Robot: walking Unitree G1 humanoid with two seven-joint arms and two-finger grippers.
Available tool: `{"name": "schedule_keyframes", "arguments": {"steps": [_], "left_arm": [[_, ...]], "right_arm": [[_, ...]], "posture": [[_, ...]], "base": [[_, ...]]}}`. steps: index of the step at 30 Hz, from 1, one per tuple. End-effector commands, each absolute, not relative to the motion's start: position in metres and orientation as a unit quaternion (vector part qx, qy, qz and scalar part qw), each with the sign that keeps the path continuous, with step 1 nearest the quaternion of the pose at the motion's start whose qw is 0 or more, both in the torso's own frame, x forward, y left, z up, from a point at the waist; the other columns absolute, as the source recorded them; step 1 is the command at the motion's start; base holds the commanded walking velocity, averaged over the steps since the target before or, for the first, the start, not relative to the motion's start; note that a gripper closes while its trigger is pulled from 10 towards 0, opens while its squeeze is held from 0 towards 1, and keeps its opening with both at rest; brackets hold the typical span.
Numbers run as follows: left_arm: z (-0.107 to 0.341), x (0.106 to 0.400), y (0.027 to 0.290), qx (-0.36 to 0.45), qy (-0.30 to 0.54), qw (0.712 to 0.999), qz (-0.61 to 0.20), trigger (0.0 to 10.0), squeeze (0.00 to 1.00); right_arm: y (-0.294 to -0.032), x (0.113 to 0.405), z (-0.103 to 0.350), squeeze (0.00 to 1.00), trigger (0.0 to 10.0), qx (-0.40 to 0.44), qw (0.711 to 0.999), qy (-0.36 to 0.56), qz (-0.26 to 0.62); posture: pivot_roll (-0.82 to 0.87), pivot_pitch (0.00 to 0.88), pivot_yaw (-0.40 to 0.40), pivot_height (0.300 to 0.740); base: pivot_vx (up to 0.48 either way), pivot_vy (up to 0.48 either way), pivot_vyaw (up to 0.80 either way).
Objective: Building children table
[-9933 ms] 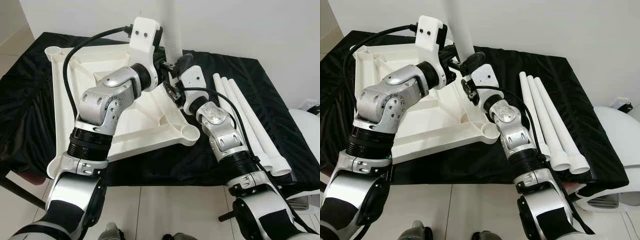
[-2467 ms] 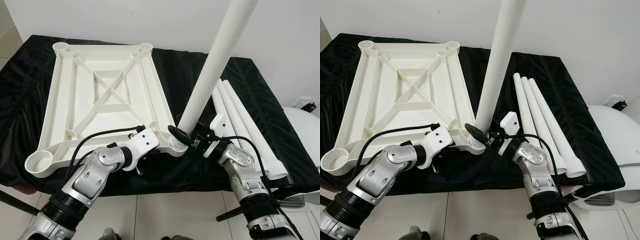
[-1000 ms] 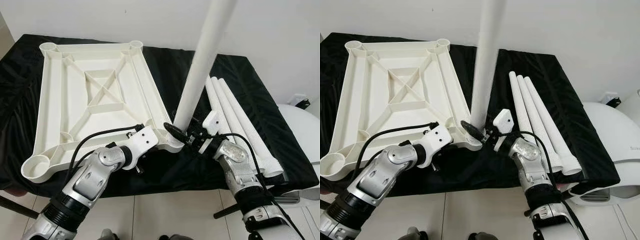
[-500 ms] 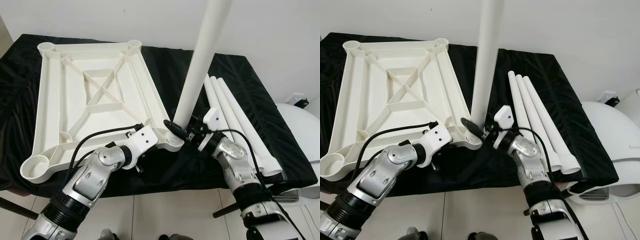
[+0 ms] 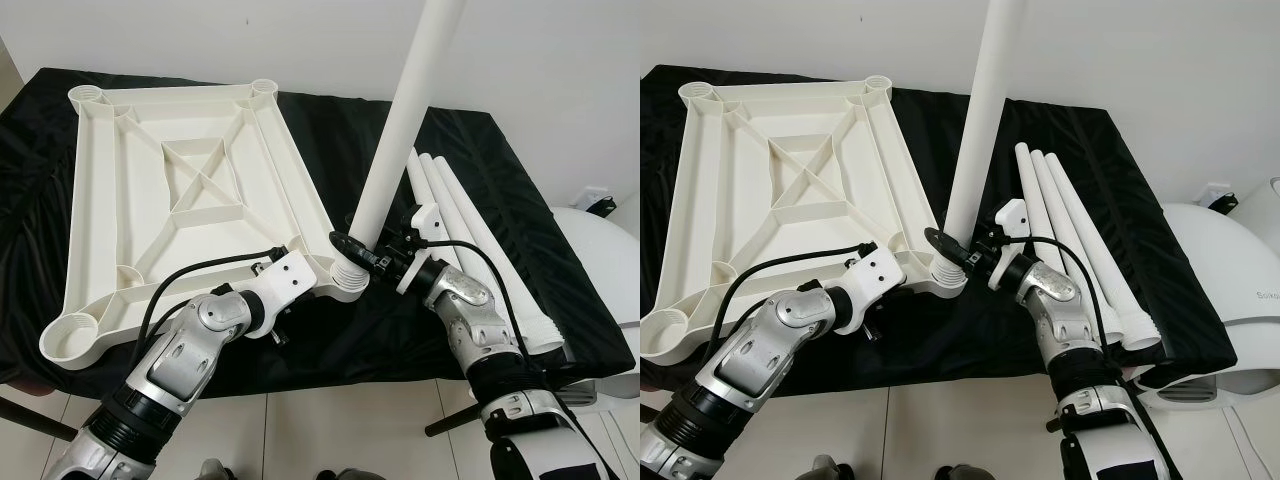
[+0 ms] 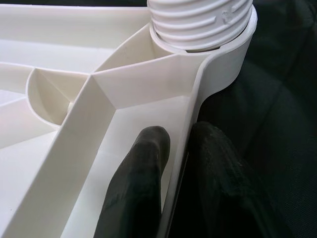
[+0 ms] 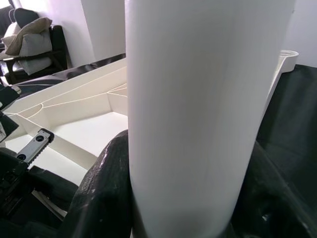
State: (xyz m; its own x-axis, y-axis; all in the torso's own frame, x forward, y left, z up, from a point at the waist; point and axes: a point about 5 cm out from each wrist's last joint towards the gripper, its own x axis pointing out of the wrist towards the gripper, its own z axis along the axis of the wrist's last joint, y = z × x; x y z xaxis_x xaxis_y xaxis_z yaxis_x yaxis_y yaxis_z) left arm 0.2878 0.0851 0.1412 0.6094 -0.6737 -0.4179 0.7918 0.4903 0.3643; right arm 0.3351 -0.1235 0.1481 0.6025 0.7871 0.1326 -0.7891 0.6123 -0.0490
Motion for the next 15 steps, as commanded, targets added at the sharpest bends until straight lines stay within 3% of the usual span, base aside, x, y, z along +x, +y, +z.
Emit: {"name": "schedule_keyframes", "arguments": {"steps": [1,7,15], "left_arm": [[0.150,0.278,0.073,0.270,0.081,0.841,-0.462,10.0,0.00],[0.150,0.277,0.074,0.273,0.080,0.842,-0.458,10.0,0.00],[0.150,0.277,0.074,0.272,0.080,0.844,-0.456,10.0,0.00]], "right_arm": [[-0.155,0.316,0.073,0.00,10.0,0.000,0.911,0.125,0.392],[-0.149,0.309,0.076,0.00,10.0,-0.046,0.911,0.077,0.403],[-0.146,0.303,0.075,0.00,10.0,-0.043,0.912,0.061,0.404]], "posture": [[-0.02,0.114,-0.073,0.740],[-0.02,0.122,-0.076,0.740],[-0.02,0.127,-0.076,0.740]], "base": [[0.000,0.000,0.00],[0.000,0.000,0.00],[0.000,0.000,0.00]]}}
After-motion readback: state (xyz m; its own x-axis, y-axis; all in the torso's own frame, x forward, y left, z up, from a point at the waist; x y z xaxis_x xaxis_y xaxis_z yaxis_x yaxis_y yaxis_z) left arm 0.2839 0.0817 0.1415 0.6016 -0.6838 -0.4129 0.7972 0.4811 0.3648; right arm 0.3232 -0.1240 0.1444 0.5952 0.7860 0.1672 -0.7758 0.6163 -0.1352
